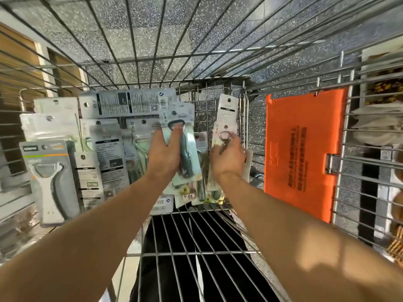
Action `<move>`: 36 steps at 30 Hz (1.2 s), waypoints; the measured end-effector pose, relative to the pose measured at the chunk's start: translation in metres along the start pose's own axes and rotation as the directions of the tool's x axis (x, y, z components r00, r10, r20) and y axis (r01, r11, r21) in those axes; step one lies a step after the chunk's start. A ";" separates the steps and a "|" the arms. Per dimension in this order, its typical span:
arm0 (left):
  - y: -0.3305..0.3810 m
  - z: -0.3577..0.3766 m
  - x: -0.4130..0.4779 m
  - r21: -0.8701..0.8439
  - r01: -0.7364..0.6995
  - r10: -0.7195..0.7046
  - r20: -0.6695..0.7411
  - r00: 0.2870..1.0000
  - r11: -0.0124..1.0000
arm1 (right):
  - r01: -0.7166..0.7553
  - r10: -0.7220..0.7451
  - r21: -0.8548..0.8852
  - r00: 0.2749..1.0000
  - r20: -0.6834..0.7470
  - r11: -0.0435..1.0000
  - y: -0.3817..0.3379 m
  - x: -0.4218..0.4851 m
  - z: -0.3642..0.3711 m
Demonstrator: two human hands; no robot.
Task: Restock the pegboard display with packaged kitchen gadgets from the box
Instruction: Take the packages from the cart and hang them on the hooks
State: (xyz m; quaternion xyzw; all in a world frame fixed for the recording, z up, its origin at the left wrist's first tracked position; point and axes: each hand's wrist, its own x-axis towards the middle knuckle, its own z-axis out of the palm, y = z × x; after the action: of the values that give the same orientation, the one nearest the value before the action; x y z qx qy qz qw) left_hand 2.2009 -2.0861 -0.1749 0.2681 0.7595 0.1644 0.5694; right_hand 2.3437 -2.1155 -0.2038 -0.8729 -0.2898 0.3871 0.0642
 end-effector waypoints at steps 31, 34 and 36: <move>-0.007 -0.051 -0.030 0.039 0.094 -0.096 0.030 0.995 0.995 | 0.077 -0.083 0.078 0.994 0.073 0.994 0.010 -0.050 -0.008; 0.010 -0.069 -0.051 0.030 0.083 -0.085 0.049 0.995 0.996 | 0.096 -0.108 0.169 0.992 0.065 0.981 -0.014 -0.064 -0.028; 0.024 -0.080 -0.066 0.020 0.069 -0.070 0.035 0.997 0.997 | 0.125 -0.141 0.225 0.988 0.059 0.966 -0.032 -0.073 -0.041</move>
State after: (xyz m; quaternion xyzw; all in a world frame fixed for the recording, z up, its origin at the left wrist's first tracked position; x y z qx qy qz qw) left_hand 2.1437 -2.1017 -0.0864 0.2497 0.7597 0.1326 0.5856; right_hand 2.3199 -2.1250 -0.1181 -0.8240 -0.3051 0.4439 0.1758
